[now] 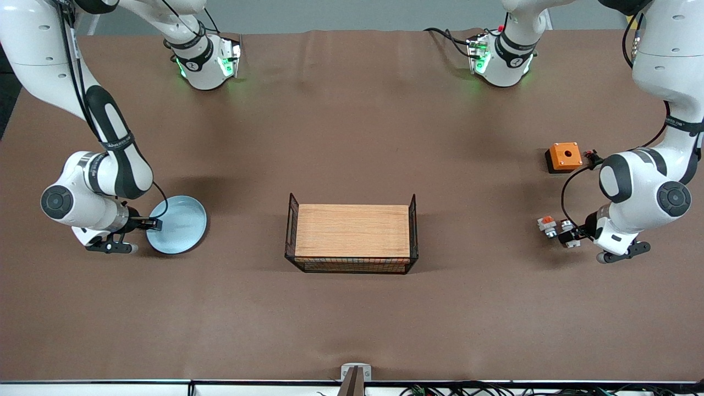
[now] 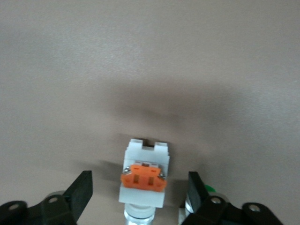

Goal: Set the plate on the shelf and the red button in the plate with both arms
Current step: 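Grasp the plate rim with the right gripper while the left gripper grasps a button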

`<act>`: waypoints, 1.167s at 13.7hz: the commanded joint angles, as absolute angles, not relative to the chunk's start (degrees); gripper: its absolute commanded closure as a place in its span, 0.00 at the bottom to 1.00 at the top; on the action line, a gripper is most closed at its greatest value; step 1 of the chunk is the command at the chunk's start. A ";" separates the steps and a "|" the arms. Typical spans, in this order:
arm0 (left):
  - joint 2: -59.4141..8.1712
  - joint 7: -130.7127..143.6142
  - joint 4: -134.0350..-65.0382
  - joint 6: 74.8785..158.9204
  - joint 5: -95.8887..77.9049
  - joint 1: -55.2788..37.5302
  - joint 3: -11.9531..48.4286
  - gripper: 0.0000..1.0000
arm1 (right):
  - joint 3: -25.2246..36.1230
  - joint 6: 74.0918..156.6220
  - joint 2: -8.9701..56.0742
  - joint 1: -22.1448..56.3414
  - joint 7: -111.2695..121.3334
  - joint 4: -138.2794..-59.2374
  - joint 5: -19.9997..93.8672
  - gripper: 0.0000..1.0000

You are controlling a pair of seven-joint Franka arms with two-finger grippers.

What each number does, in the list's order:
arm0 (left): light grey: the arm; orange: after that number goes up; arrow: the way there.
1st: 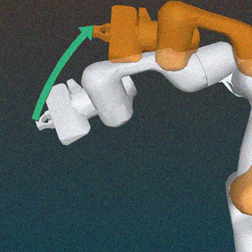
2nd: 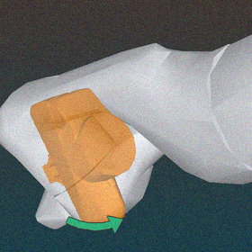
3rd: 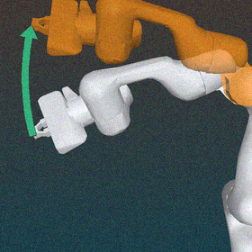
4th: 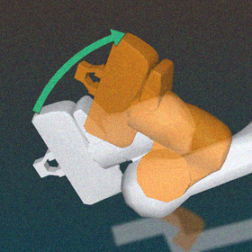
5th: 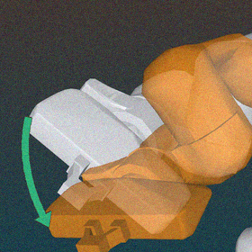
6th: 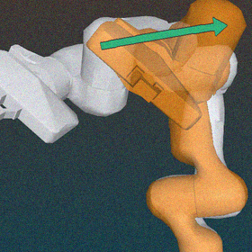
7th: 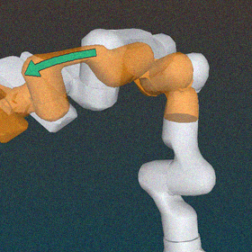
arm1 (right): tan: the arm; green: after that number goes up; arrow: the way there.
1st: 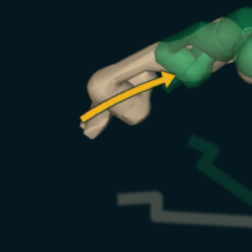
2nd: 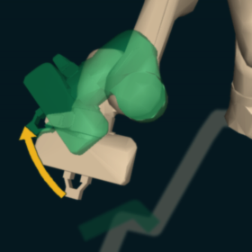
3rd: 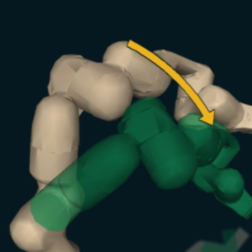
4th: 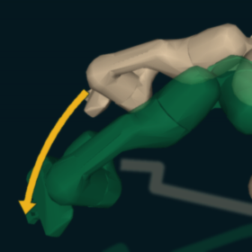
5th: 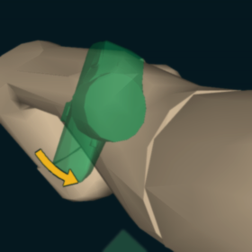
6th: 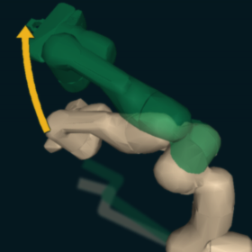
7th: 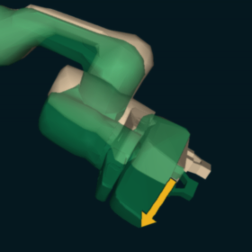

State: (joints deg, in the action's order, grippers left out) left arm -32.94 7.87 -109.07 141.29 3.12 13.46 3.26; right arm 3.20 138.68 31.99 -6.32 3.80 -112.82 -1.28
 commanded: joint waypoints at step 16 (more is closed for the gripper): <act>-28.85 6.68 -111.18 141.15 4.31 14.15 3.52 1.00 | 0.70 123.44 21.99 -4.93 2.30 -109.00 2.64 1.00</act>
State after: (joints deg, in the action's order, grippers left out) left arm -32.84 7.82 -109.97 141.42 3.16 13.87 3.35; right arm 1.14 130.10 26.76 -5.91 3.73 -110.07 1.59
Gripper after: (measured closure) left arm 0.590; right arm 0.969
